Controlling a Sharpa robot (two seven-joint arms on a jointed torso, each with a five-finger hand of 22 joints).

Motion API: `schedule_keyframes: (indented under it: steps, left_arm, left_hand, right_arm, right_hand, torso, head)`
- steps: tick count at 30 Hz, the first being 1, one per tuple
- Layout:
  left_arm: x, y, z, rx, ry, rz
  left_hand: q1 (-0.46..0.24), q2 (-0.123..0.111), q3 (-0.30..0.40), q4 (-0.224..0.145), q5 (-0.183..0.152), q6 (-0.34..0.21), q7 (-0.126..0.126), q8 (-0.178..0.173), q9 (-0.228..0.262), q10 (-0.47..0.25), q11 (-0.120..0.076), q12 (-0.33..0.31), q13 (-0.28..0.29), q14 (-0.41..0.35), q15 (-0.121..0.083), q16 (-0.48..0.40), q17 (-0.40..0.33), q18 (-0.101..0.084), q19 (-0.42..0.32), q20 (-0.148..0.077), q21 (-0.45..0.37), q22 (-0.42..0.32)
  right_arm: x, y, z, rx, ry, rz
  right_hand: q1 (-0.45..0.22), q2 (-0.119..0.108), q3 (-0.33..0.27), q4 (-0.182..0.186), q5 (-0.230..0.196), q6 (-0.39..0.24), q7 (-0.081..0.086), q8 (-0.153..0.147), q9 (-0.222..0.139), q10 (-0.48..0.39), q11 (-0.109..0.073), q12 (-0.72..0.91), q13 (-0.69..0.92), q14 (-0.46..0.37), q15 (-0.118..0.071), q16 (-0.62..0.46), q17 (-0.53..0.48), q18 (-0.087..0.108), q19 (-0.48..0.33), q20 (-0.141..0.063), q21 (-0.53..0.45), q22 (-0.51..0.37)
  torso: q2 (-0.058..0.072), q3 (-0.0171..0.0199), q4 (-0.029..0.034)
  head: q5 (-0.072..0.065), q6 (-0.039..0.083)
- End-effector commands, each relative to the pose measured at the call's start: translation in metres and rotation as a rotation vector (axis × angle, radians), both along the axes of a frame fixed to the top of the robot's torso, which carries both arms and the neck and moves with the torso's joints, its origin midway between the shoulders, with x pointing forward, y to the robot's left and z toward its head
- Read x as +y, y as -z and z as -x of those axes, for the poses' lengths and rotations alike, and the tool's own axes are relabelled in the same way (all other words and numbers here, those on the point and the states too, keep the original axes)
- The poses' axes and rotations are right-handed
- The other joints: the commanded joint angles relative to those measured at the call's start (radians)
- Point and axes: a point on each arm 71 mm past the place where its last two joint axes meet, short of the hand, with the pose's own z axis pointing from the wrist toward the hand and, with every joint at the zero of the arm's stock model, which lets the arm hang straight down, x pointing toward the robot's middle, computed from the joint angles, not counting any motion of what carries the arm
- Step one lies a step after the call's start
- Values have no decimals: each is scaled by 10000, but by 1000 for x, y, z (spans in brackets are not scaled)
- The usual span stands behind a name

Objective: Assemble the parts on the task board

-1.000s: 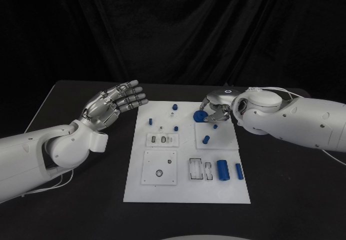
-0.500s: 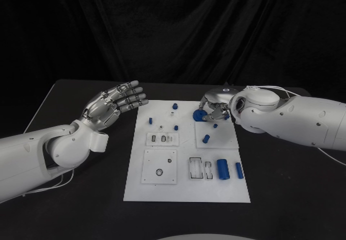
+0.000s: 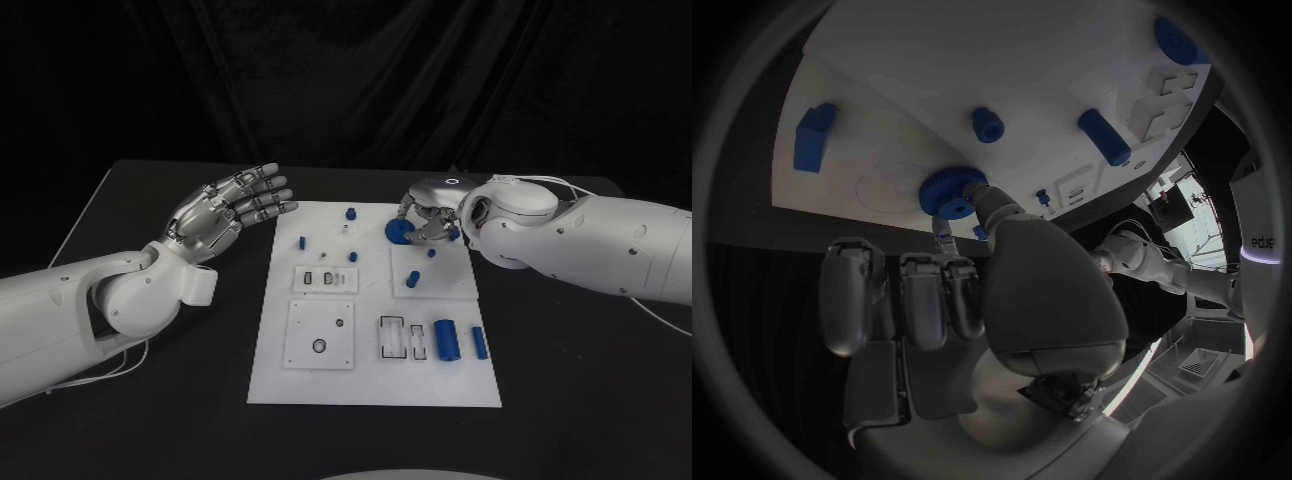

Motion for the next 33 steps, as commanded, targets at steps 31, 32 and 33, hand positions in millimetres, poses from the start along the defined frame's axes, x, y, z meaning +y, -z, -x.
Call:
schedule_keyframes:
  steps: [31, 32, 33]
  left_arm:
    - [0, 0, 1, 14, 22, 119]
    - [-1, 0, 1, 15, 22, 116]
    - [-1, 0, 1, 17, 20, 113]
  left_hand:
    - [-132, 20, 90, 11, 20, 9, 21, 22, 7, 29, 49, 17, 2, 68, 17, 74, 13, -68, 46, -37, 45, -10]
    - [-132, 20, 90, 11, 20, 9, 21, 22, 7, 29, 49, 17, 2, 68, 17, 74, 13, -68, 46, -37, 45, -10]
    - [-132, 20, 90, 11, 20, 9, 21, 22, 7, 29, 49, 17, 2, 68, 17, 74, 13, -68, 46, -37, 45, -10]
  right_arm:
    - [57, -26, 2, -243, -1096, -211]
    - [61, -26, 1, -254, -1126, -168]
    - [63, -25, 1, -256, -1146, -142]
  right_hand:
    - [-677, -46, 857, 156, 220, 162, -397, 392, 1496, 1028, 67, 29, 2631, 988, 35, 252, 2459, 76, 139, -26, 125, 1354]
    - [-676, -50, 862, 152, 206, 146, -390, 374, 1493, 1028, 71, 29, 2631, 988, 39, 254, 2461, 77, 135, -23, 120, 1351]
    - [-676, -50, 862, 152, 206, 146, -390, 374, 1493, 1028, 71, 29, 2631, 988, 39, 254, 2461, 77, 135, -23, 120, 1351]
  torso:
    - [1, 1, -9]
    - [2, 3, 2]
    - [3, 3, 7]
  head:
    - [25, 91]
    - [7, 94]
    - [-6, 83]
